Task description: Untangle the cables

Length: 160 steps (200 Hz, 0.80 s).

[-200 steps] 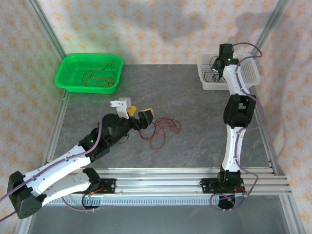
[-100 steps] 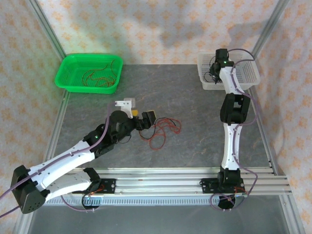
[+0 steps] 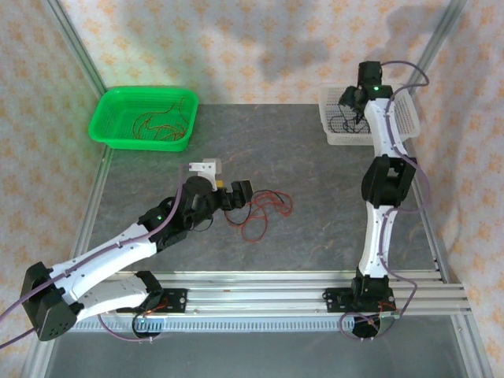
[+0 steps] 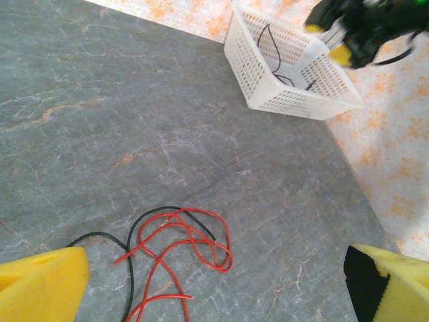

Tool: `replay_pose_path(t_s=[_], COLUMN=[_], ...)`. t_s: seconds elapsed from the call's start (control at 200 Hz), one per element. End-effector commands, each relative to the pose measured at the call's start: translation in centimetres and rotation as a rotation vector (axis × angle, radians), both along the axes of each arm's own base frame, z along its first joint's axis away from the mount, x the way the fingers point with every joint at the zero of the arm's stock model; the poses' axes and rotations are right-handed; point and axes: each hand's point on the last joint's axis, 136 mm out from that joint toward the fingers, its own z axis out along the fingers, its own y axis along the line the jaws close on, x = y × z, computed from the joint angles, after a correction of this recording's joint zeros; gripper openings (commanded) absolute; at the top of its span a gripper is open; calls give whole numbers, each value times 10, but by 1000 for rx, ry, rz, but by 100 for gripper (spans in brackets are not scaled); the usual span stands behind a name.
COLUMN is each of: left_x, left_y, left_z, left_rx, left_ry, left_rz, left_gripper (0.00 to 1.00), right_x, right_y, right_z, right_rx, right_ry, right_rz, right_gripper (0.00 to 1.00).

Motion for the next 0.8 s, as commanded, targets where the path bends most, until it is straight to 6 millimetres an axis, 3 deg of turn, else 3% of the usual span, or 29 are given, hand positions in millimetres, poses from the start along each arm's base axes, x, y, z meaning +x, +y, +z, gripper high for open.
replay_pose_path(t_s=[0.0, 0.205, 0.395, 0.556, 0.796], left_x=[5, 9, 12, 16, 37], left_y=[6, 10, 16, 12, -21], left_z=[-3, -25, -57, -79, -104], left_rx=[24, 104, 242, 319, 397], left_ry=[30, 106, 220, 288, 316], left_rz=[44, 78, 113, 95, -32], left_gripper=[98, 90, 77, 70, 57], right_x=[-29, -74, -127, -173, -229], right_y=[-5, 14, 54, 79, 102], right_z=[54, 100, 124, 119, 80], right_rx=[-40, -55, -48, 12, 115], right_ry=[-40, -100, -177, -224, -213], right_rz=[-17, 21, 102, 154, 210], right_gripper=[76, 76, 74, 69, 61])
